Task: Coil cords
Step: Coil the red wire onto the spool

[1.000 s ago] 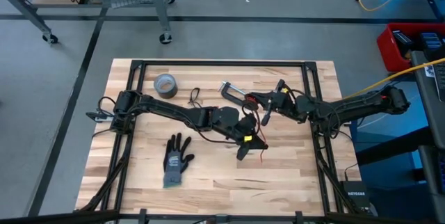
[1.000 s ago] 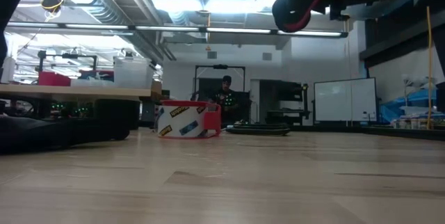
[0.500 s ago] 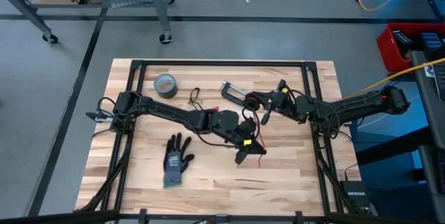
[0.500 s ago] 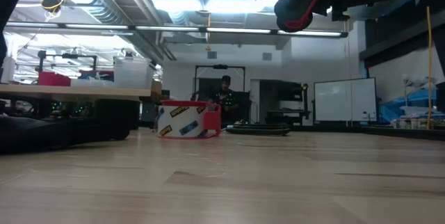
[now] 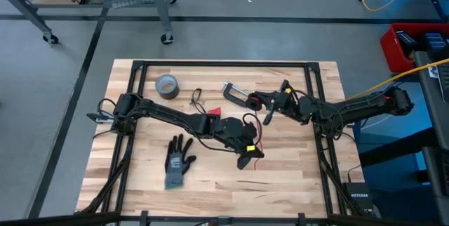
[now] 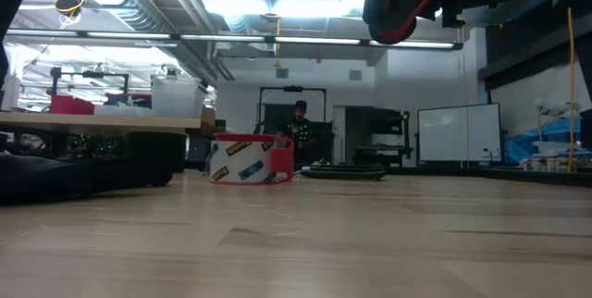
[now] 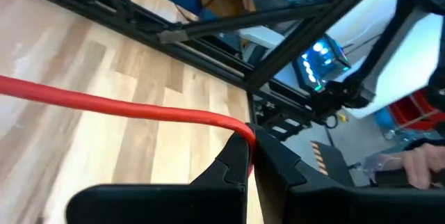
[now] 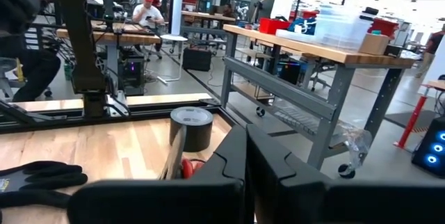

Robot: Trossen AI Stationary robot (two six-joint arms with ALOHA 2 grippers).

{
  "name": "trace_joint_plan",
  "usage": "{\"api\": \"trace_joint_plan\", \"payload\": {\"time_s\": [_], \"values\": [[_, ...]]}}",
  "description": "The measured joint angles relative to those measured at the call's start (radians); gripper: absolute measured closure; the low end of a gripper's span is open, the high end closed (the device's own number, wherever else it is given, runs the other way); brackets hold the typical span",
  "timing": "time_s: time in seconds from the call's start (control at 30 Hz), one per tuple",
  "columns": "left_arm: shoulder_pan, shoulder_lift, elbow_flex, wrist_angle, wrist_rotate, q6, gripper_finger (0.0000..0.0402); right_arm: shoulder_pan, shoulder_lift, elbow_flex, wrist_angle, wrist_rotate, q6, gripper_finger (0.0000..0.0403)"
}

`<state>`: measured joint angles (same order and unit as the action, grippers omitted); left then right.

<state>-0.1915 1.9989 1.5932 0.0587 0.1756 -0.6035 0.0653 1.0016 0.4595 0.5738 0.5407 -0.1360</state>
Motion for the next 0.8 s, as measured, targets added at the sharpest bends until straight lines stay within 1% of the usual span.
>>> {"api": "trace_joint_plan", "payload": {"time_s": [0.2,0.37,0.47,0.6,0.67,0.8], "values": [[0.003,0.000,0.000,-0.006,-0.016,-0.017,0.0400,0.000,0.000,0.000,-0.003,0.000,0.000,0.0398],[0.008,-0.004,0.000,-0.109,-0.017,-0.087,0.0400,-0.001,0.000,0.000,-0.046,0.000,-0.002,0.0398],[0.008,-0.014,0.000,-0.168,-0.019,-0.104,0.0400,-0.001,0.000,0.000,-0.070,0.000,-0.002,0.0398],[0.013,-0.025,0.000,-0.173,-0.032,-0.104,0.0400,-0.001,0.000,0.000,-0.097,-0.004,-0.001,0.0398],[0.019,-0.029,0.000,-0.170,-0.050,-0.103,0.0400,-0.001,0.000,0.000,-0.112,-0.017,-0.001,0.0398],[0.034,-0.050,0.000,-0.171,-0.079,-0.077,0.0400,-0.001,0.000,0.000,-0.114,-0.092,0.023,0.0398]]}}
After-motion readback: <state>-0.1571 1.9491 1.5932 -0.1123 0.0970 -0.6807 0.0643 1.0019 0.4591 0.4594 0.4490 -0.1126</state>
